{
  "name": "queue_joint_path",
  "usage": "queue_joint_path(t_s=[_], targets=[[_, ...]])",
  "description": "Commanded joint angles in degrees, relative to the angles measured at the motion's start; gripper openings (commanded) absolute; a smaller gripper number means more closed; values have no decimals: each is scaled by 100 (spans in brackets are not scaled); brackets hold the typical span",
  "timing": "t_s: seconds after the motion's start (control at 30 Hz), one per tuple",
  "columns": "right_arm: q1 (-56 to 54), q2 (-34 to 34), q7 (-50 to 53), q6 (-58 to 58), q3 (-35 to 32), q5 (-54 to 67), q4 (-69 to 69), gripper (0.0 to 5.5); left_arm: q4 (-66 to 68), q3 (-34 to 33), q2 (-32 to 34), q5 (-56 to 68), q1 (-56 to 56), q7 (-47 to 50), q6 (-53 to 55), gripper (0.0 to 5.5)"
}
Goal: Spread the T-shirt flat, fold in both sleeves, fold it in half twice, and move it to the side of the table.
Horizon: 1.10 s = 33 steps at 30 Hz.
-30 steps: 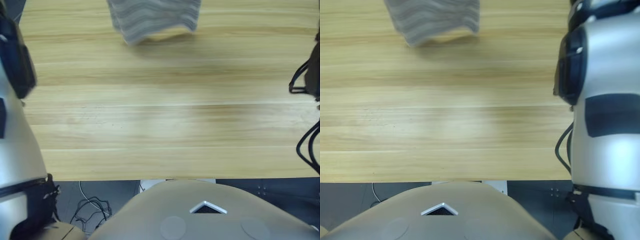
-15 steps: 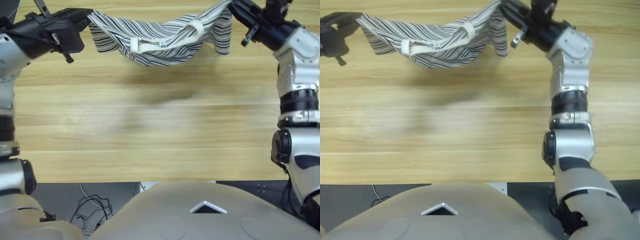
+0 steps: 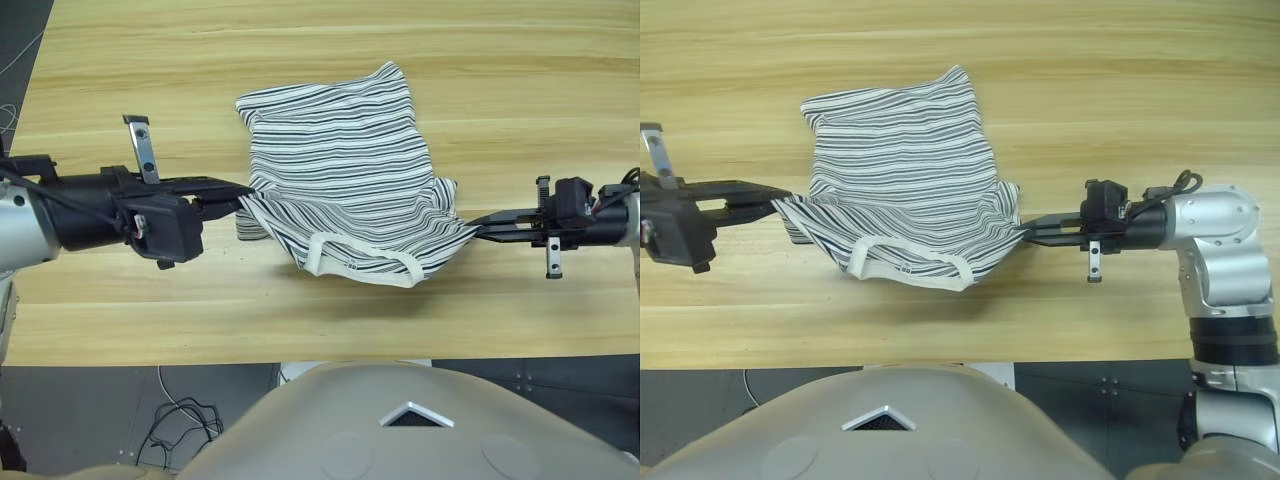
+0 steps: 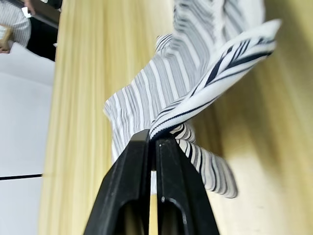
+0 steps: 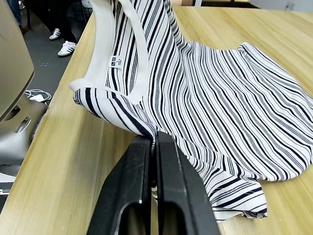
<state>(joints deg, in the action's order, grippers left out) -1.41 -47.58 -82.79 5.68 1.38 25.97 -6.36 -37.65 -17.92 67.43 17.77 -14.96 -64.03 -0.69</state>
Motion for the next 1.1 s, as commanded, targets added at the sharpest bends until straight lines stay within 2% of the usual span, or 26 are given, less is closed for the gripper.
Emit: queue_joint_path(t_s=[0.03,0.17,0.23,0.4,0.43,0.6,0.7,0.87,0.97,1.1], targets=[[171,127,305,-335,328,-573,-18,11,-117,174,-10,-480,-906,-371,70,10],[435,331,685,-711,800,-1211,36,11,441,1493,-134,-2137,-1703,-128,-542,10],[502,311,772,-795,936,-1383,7,11,637,1929,-153,-2796,-2010,-3,-798,10],[617,15,779,-626,947,-1435,-346,11,694,2201,-123,-3554,-2302,210,-1193,10],[642,-50,755,-557,929,-1403,-446,11,692,2204,-128,-3606,-2322,242,-1268,10],[546,-178,752,-194,752,-1146,-732,10,574,2231,-367,-3543,-1988,470,-1449,86],[537,-293,660,-69,660,-978,-958,64,597,2151,-366,-3631,-1901,548,-1483,132],[705,-817,144,-207,463,-821,-1165,70,117,1757,-325,-3329,-2063,491,-1567,137],[777,-1236,-217,-150,393,-754,-1244,70,-551,1313,-230,-2488,-2612,53,-1157,137],[687,-1358,-297,-96,377,-711,-1234,70,-911,945,-178,-2158,-3422,-420,-874,137]])
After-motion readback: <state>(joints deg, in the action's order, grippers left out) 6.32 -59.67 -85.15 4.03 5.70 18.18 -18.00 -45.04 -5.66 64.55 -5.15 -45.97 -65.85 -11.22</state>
